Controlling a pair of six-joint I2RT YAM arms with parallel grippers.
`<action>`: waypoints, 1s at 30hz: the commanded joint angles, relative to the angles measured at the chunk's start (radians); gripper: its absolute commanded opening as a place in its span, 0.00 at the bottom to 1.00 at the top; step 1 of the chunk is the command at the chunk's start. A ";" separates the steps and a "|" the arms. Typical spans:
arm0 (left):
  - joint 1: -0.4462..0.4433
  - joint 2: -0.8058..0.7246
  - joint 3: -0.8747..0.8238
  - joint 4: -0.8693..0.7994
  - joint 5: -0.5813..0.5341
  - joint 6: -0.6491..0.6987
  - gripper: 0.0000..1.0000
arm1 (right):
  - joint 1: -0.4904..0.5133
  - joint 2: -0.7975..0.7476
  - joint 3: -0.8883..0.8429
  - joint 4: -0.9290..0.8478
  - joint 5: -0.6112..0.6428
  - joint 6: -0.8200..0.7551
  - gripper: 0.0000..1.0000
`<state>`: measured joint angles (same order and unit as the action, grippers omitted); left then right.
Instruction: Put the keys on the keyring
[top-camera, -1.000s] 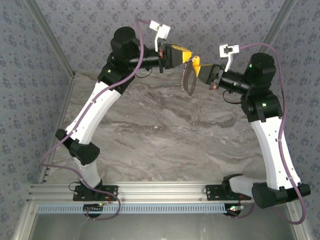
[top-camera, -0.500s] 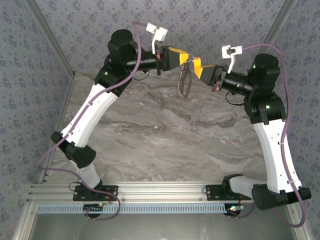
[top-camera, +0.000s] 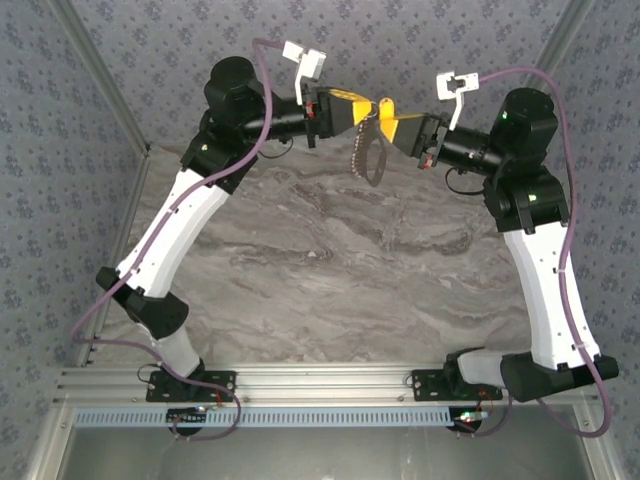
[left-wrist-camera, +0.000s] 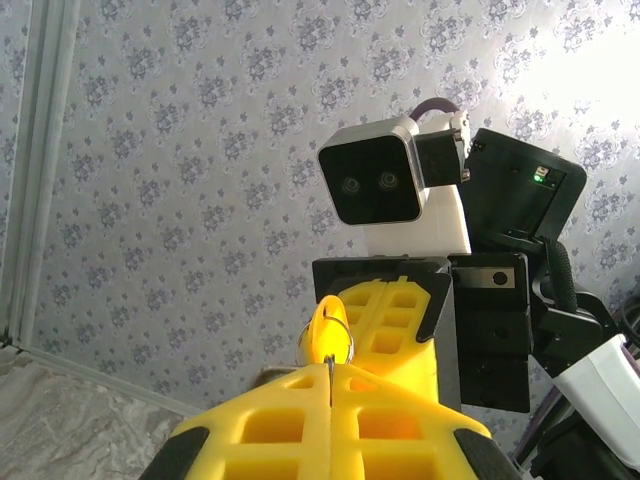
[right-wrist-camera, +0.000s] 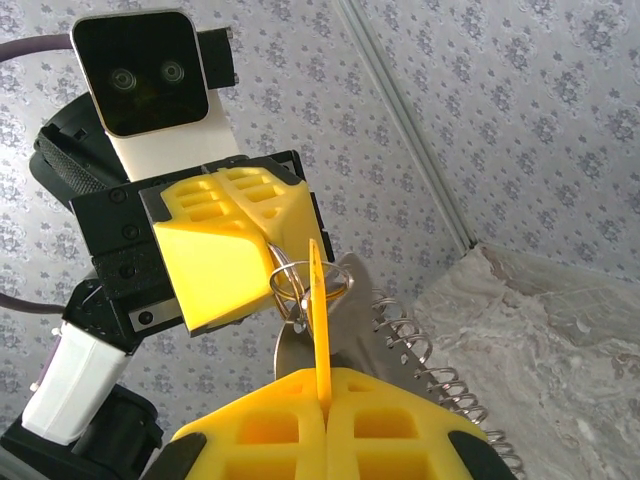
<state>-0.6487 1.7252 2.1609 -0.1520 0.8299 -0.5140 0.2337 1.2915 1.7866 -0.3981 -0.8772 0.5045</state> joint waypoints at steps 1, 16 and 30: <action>0.007 -0.046 -0.004 0.040 0.031 0.002 0.00 | 0.009 0.008 0.055 0.003 0.030 -0.005 0.00; 0.011 -0.116 -0.097 0.062 -0.140 0.039 0.00 | 0.007 -0.073 -0.077 -0.047 0.058 -0.038 0.00; 0.013 -0.108 -0.106 0.076 -0.161 0.034 0.00 | 0.118 -0.045 -0.063 -0.150 0.061 -0.121 0.00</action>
<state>-0.6479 1.6566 2.0521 -0.1452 0.7021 -0.4942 0.3355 1.2472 1.6978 -0.4911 -0.8211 0.4324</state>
